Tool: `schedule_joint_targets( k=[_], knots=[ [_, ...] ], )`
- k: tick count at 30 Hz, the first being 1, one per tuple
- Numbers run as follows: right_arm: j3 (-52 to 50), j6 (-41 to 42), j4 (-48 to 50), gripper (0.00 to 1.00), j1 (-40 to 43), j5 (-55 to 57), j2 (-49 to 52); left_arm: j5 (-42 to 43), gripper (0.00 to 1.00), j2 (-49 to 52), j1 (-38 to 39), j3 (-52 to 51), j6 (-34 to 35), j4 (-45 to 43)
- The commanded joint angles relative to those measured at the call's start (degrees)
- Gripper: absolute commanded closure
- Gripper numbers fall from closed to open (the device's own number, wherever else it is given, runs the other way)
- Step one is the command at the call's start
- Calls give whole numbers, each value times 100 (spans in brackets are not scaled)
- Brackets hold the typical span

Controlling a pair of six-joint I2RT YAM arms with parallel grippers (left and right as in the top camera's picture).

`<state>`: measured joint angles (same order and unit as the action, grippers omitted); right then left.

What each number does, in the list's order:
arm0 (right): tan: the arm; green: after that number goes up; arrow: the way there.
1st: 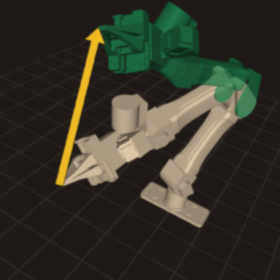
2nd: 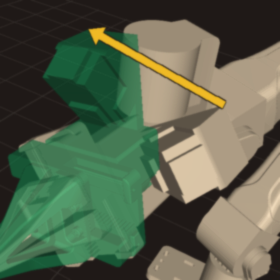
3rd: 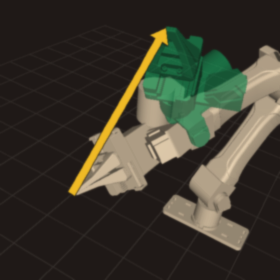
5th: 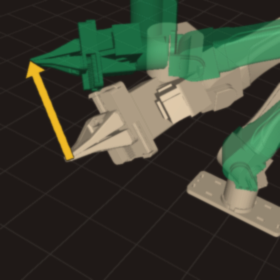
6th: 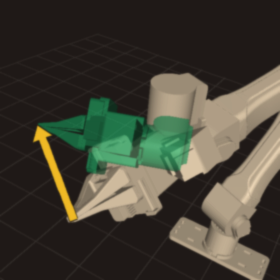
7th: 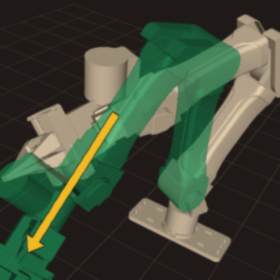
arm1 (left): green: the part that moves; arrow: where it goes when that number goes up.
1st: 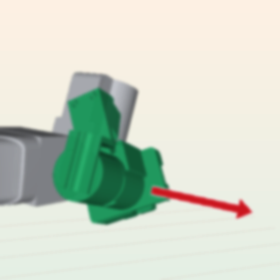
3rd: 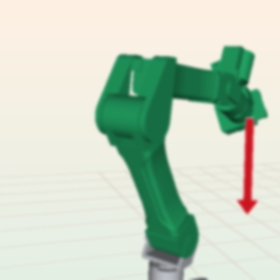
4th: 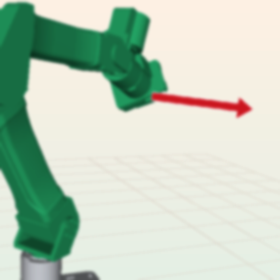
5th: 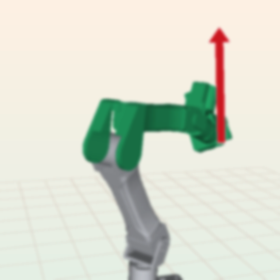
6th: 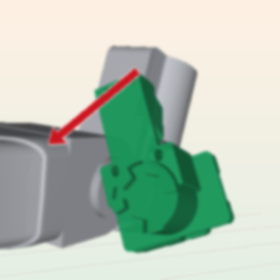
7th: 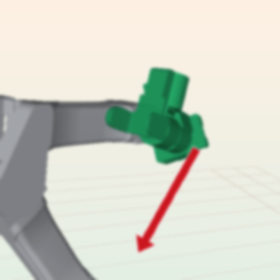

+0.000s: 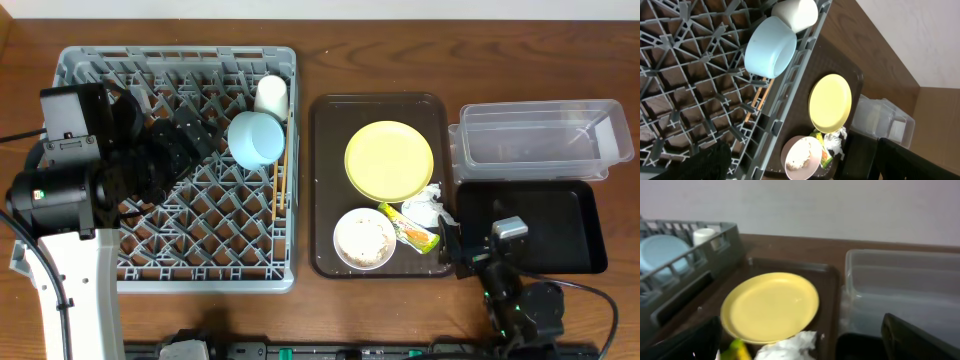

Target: Sort waste into correct bins and load items into the dishwasher rack

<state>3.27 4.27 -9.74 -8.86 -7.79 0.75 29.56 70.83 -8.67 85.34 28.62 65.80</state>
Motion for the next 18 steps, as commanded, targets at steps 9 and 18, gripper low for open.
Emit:
schedule_joint_targets(
  k=[9,18],
  knots=[
    [2529,485,-1438,1,0,-264,1392,-70,7,-2,-9,50,-55,17],
    [5657,190,-4734,1,0,-887,4656,-70,7,-2,-9,50,-52,17]
  ],
)
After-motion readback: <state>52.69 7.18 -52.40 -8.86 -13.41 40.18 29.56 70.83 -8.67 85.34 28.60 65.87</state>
